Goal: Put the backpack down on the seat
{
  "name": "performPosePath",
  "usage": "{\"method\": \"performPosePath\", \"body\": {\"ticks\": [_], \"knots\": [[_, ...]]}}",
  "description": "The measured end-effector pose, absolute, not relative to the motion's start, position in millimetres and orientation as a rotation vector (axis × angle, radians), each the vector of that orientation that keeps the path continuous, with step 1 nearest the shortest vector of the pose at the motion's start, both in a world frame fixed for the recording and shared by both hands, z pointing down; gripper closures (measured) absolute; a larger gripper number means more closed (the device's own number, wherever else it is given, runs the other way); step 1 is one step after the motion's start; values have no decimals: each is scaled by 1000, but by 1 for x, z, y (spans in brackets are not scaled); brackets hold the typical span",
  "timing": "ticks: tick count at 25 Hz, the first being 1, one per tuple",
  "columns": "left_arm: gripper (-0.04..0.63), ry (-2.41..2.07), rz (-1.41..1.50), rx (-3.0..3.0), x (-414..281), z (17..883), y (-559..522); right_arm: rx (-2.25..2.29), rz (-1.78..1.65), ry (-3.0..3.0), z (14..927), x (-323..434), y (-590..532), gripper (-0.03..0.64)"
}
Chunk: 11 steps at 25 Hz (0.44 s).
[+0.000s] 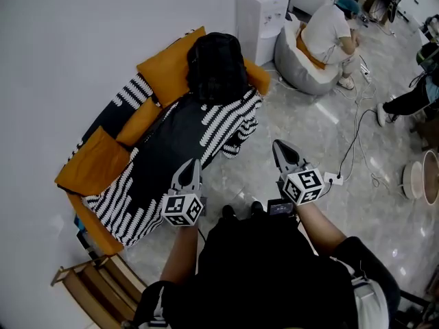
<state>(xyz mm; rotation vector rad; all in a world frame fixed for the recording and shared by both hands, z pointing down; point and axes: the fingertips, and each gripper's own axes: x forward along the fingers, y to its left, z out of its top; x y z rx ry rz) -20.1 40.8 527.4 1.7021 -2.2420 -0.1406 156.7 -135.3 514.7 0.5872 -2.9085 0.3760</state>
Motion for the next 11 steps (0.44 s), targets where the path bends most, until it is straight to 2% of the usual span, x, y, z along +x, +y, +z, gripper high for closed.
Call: {"method": "performPosePath", "body": {"ticks": [6,11], "knots": [[580,-2215,-125,1718,-5,522,19,569,360,-2931,503,173,-154,584],[580,-2157,-221,1766,35,503,4,630,413,-2907,511,220,-166,584]]}}
